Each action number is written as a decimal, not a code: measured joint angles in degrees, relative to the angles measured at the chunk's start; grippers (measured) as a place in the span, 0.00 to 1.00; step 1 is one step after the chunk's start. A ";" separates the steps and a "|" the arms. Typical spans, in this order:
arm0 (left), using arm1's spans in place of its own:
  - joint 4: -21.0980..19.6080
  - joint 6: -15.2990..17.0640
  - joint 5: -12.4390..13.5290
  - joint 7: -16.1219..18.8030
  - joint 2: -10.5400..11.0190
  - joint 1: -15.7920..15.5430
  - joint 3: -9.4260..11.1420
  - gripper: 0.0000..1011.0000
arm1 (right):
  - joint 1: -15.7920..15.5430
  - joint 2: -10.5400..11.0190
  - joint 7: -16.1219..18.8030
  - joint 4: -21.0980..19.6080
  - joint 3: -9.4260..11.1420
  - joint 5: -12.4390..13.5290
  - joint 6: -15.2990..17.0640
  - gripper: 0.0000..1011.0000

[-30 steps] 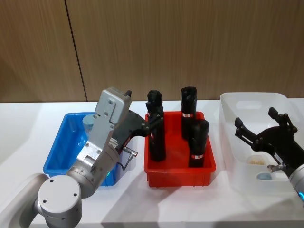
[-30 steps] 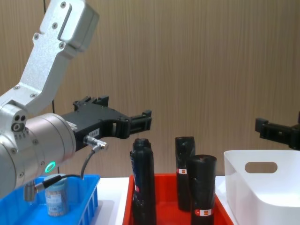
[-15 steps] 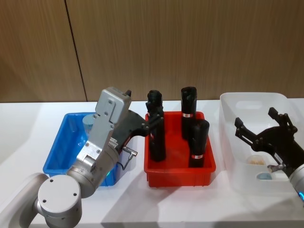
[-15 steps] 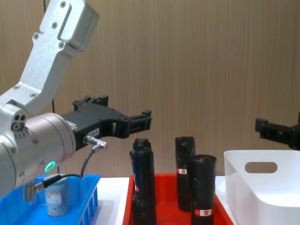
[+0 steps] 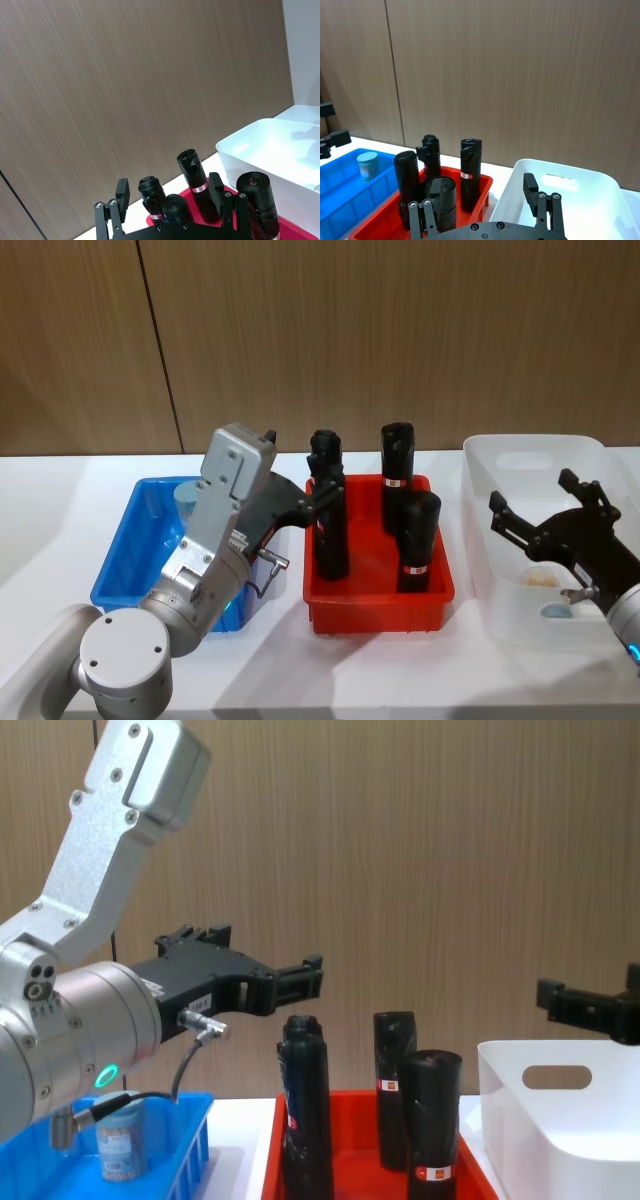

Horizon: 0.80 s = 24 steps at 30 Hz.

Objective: Pick the cotton swabs from the blue box and place them into the white box.

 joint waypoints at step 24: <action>0.00 0.00 0.00 0.00 0.00 0.00 0.00 0.99 | 6.67 -1.39 9.80 5.30 -0.51 -0.47 11.67 0.99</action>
